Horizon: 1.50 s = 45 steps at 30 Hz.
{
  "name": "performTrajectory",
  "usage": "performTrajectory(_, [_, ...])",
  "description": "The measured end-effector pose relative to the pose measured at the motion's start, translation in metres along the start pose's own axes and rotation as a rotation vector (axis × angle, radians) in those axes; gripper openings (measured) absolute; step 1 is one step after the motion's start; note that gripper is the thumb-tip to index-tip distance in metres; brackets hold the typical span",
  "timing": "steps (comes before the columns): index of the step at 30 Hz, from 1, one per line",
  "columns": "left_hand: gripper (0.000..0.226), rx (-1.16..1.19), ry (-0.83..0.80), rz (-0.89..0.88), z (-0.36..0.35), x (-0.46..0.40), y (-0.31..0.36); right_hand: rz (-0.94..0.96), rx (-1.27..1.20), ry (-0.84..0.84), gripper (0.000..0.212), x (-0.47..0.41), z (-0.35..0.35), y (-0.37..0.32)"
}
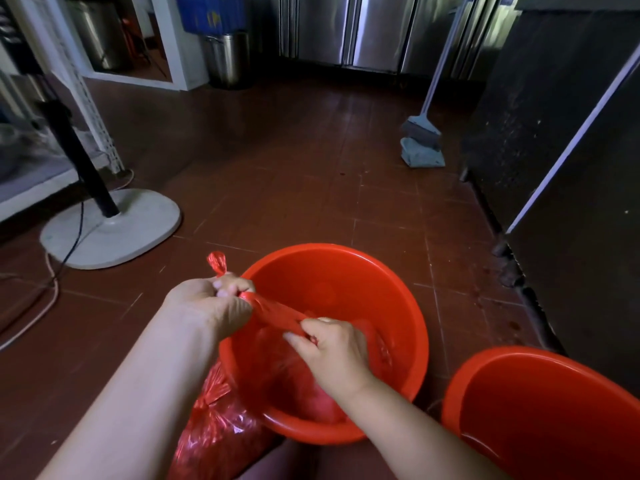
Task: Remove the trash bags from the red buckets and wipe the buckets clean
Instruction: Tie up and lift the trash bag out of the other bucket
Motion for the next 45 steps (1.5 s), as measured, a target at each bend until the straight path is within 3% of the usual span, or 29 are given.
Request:
performTrajectory(3, [0.038, -0.048, -0.023, 0.102, 0.016, -0.008, 0.007, -0.206, -0.310, -0.268, 0.014, -0.003, 0.001, 0.011])
performTrajectory(5, [0.026, -0.158, -0.101, 0.060, 0.026, -0.013, 0.003, -0.348, -0.525, -0.349, 0.019, -0.003, 0.002, 0.017])
performTrajectory(7, [0.026, -0.256, -0.132, -0.029, 0.037, -0.018, -0.002, -0.456, -0.702, -0.378, 0.028, -0.003, 0.004, 0.022])
performTrajectory(11, [0.027, -0.328, -0.229, -0.060, 0.051, -0.025, -0.007, -0.614, -0.940, -0.343, 0.021, -0.001, 0.010, 0.032])
performTrajectory(13, [0.025, -0.480, -0.312, -0.127, 0.049, -0.023, -0.009, -0.633, -1.005, -0.327, 0.019, -0.002, 0.013, 0.039])
performTrajectory(15, [0.019, -0.732, -0.365, -0.514, 0.047, -0.022, -0.003, -0.627, -1.024, -0.330, 0.023, -0.002, 0.017, 0.043])
performTrajectory(16, [0.032, -0.924, -0.385, -0.858, 0.045, -0.015, 0.002, -0.629, -1.027, -0.336, 0.025, -0.002, 0.018, 0.044])
performTrajectory(18, [0.051, -1.324, -0.676, -1.511, 0.034, 0.010, -0.007, -0.620, -1.015, -0.364, 0.026, -0.002, 0.018, 0.043])
performTrajectory(19, [0.055, -1.475, -0.905, -1.649, 0.030, 0.017, -0.022, -0.611, -1.007, -0.378, 0.026, -0.002, 0.017, 0.041])
performTrajectory(21, [0.068, -1.719, -1.276, -1.520, 0.026, 0.017, -0.055, -0.605, -1.006, -0.400, 0.026, -0.001, 0.015, 0.037])
performTrajectory(23, [0.066, -1.905, -1.354, -1.278, 0.026, 0.003, -0.072, -0.612, -1.021, -0.418, 0.027, 0.000, 0.015, 0.035])
performTrajectory(25, [0.045, -2.035, -1.352, -1.198, 0.025, -0.009, -0.076, -0.644, -1.063, -0.452, 0.026, 0.002, 0.017, 0.036])
performTrajectory(27, [0.021, -2.029, -1.322, -1.279, 0.023, -0.012, -0.073, -0.700, -1.140, -0.499, 0.024, 0.004, 0.018, 0.038])
performTrajectory(29, [0.014, -2.040, -1.259, -1.343, 0.022, -0.013, -0.070, -0.772, -1.222, -0.550, 0.020, 0.005, 0.016, 0.038])
performTrajectory(31, [0.011, -2.139, -1.143, -1.442, 0.022, -0.008, -0.068, -0.854, -1.279, -0.585, 0.017, 0.007, 0.012, 0.037])
performTrajectory(33, [0.011, -2.257, -1.034, -1.655, 0.020, 0.005, -0.067, -0.903, -1.315, -0.581, 0.012, 0.007, 0.011, 0.037])
performTrajectory(36, [0.022, -2.110, -1.010, -1.809, 0.021, 0.020, -0.060, -0.900, -1.351, -0.536, 0.006, 0.004, 0.015, 0.037])
performTrajectory(38, [0.023, -1.910, -1.096, -1.629, 0.030, 0.020, -0.061, -0.882, -1.346, -0.505, 0.007, 0.003, 0.018, 0.038])
performTrajectory(40, [0.028, -1.750, -1.139, -1.278, 0.044, 0.010, -0.066, -0.860, -1.307, -0.500, 0.015, 0.003, 0.019, 0.040])
performTrajectory(42, [0.032, -1.688, -1.084, -0.973, 0.054, -0.004, -0.068, -0.808, -1.208, -0.518, 0.026, 0.005, 0.018, 0.040])
performTrajectory(43, [0.031, -1.722, -1.056, -0.911, 0.056, -0.009, -0.068, -0.766, -1.163, -0.523, 0.028, 0.006, 0.019, 0.039])
performTrajectory(45, [0.017, -1.811, -1.051, -1.104, 0.048, -0.012, -0.062, -0.680, -1.128, -0.536, 0.033, 0.008, 0.018, 0.038])
Point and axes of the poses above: each hand's wrist, its own x-axis away from the middle knuckle, its own z-axis out of the back of the hand, y = z × x, the point moved 4 cm from there along -x, towards the middle knuckle, and after that the axes turned 13 degrees about -z, right-handed, at the moved point
